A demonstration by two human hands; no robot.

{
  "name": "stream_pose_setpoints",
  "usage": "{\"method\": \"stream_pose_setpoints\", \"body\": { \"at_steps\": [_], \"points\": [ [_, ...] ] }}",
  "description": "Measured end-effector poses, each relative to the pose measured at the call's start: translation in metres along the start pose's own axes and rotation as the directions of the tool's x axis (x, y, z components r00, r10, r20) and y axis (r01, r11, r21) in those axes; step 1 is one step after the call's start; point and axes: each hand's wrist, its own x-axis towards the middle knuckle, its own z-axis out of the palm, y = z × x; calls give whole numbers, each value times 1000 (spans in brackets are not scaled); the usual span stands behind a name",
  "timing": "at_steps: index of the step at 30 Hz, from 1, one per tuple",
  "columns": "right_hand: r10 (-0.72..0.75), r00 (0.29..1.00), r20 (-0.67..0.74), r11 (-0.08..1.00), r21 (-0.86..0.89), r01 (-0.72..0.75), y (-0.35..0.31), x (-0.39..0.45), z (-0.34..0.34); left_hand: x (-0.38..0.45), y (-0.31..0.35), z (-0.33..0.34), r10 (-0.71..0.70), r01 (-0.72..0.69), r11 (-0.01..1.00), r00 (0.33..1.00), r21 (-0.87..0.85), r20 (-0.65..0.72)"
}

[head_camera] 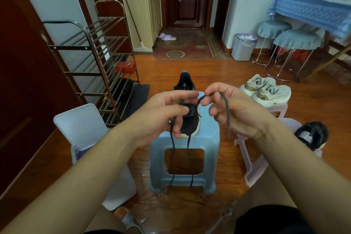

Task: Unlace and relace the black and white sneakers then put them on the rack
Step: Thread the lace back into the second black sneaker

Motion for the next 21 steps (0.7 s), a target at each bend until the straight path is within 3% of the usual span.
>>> {"method": "stream_pose_setpoints", "body": {
  "at_steps": [2,5,9,12,16,21],
  "points": [
    [-82,986,-143,987,-145,61,-8,3,10,2,8,2,14,-20,998,997,-67,-77],
    [-32,968,-249,961,-275,-39,-5,4,6,4,2,-1,-50,21,990,979,-142,-200],
    [187,916,-355,968,-95,-234,39,-8,4,-2,-49,12,-254,228,965,935,-128,-246],
    [268,875,-402,940,-92,-330,77,-18,8,-3,-89,18,-323,291,945,906,-152,-274],
    [226,828,-512,897,-222,-382,100,-23,3,-4,-111,11,-303,280,953,899,-116,-317],
    [157,819,-551,929,-201,-312,99,-18,-16,-4,-104,-6,-262,233,962,932,-140,-251]
  ]
}}
